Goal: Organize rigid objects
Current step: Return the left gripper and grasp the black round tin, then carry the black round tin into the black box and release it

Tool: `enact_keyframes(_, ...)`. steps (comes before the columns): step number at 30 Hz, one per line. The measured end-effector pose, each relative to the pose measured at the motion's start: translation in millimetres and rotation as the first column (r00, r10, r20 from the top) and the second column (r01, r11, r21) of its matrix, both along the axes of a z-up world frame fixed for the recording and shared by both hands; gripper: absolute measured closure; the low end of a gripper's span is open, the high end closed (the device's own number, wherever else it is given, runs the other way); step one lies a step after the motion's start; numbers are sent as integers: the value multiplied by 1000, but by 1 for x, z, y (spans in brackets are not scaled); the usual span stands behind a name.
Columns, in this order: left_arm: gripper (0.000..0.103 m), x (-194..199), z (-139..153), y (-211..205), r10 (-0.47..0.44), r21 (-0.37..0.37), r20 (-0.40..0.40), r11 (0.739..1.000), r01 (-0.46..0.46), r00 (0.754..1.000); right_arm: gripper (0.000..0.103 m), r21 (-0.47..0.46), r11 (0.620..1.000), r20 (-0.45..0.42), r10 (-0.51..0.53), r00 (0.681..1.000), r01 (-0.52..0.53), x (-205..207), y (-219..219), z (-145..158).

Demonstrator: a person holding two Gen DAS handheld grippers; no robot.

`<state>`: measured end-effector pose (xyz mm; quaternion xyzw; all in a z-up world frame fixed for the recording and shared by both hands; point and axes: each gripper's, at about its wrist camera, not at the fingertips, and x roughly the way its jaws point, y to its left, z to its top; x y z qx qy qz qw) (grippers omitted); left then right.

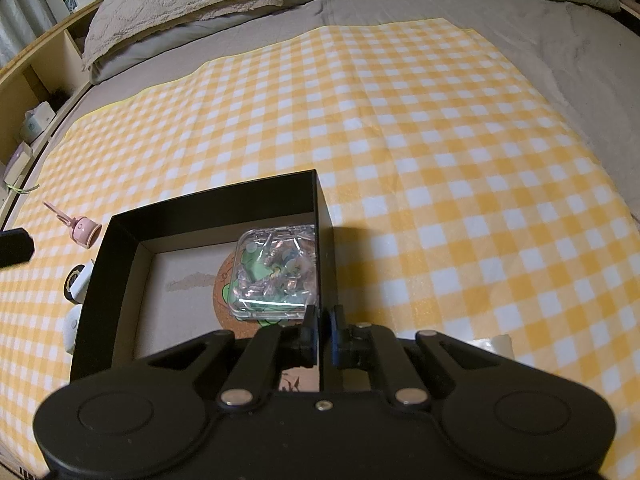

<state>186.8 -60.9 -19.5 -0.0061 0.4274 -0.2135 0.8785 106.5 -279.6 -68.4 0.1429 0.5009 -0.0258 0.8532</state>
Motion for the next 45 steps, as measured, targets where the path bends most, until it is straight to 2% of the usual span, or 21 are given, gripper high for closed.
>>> enact_keyframes(7, 0, 23, -25, 42, 90, 91, -43, 992, -86, 995, 96, -2, 1000, 1, 1, 1000, -1, 0, 1, 0)
enact_keyframes(13, 0, 29, -49, 59, 91, 147, -113, 986, -74, 989, 96, 2, 1000, 1, -1, 1000, 1, 0, 0, 1)
enact_keyframes(16, 2, 32, -53, 69, 95, 171, -116, 982, -74, 989, 96, 3, 1000, 2, -2, 1000, 2, 0, 1, 2)
enact_keyframes(19, 9, 35, -56, 77, 95, 193, -128, 979, -70, 987, 96, 4, 1000, 2, -2, 1000, 2, 0, 0, 2)
enact_keyframes(24, 35, 36, -65, 80, 56, 217, -175, 976, -17, 983, 96, 5, 1000, 1, -2, 1000, 2, -2, 0, 3)
enact_keyframes(26, 39, 36, -69, 77, 25, 214, -191, 977, 17, 981, 96, 5, 1000, 1, -2, 1000, 2, -2, 0, 3)
enact_keyframes(31, 39, 34, -77, 66, -25, 224, -201, 972, 71, 979, 96, 6, 1000, 1, -2, 1000, 2, -2, 0, 3)
enact_keyframes(35, 41, 41, -82, 63, -15, 214, -204, 975, 59, 979, 96, 6, 1000, 1, -3, 1000, 3, -2, 0, 3)
enact_keyframes(39, 45, 44, -89, 58, -22, 239, -189, 969, 68, 982, 95, 3, 1000, -2, -1, 1000, 1, -3, 0, 3)
enact_keyframes(41, 52, 46, -89, 58, -18, 232, -183, 971, 61, 983, 95, 5, 1000, -2, -2, 1000, 2, -3, 0, 3)
enact_keyframes(45, 53, 46, -88, 57, -20, 239, -170, 969, 61, 985, 95, 0, 1000, -3, 0, 1000, 0, -3, 0, 3)
